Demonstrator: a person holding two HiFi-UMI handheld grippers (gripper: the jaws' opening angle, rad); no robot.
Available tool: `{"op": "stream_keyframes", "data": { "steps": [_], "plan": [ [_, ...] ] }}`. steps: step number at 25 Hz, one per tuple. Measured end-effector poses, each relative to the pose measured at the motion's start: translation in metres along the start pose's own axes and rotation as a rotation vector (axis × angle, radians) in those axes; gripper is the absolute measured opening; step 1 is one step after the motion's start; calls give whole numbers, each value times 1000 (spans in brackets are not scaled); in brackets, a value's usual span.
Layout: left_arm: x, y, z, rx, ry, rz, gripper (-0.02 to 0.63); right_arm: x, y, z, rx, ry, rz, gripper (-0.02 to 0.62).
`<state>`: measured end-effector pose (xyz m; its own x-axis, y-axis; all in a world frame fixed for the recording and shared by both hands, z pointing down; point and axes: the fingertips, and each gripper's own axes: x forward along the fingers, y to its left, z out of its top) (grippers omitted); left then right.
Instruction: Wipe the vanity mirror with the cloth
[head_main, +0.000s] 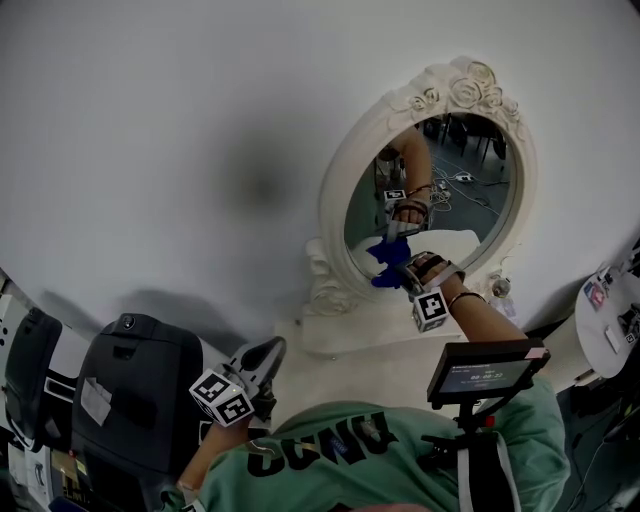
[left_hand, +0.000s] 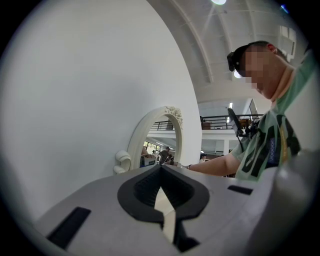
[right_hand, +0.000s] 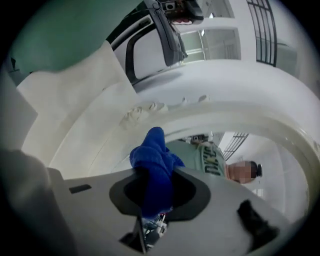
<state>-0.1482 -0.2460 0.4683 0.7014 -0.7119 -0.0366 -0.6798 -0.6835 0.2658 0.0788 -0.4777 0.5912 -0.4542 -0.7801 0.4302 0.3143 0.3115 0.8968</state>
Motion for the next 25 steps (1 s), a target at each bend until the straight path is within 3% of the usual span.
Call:
{"op": "stream_keyframes", "data": {
  "steps": [5, 10, 14, 18, 25],
  "plan": [
    [-8, 2, 3, 3, -5, 24, 6, 40, -5, 66, -50, -98, 4, 71],
    [-16, 9, 3, -1, -19, 52, 6, 53, -7, 65, -87, -113, 17, 71],
    [-8, 6, 1, -1, -11, 30, 6, 53, -5, 59, -87, -106, 18, 71],
    [-4, 2, -1, -7, -5, 12, 6, 40, 19, 22, -72, -44, 45, 71],
    [-1, 4, -3, -8, 9, 11, 6, 0, 78, -115, 10, 201, 134, 71]
  ]
}}
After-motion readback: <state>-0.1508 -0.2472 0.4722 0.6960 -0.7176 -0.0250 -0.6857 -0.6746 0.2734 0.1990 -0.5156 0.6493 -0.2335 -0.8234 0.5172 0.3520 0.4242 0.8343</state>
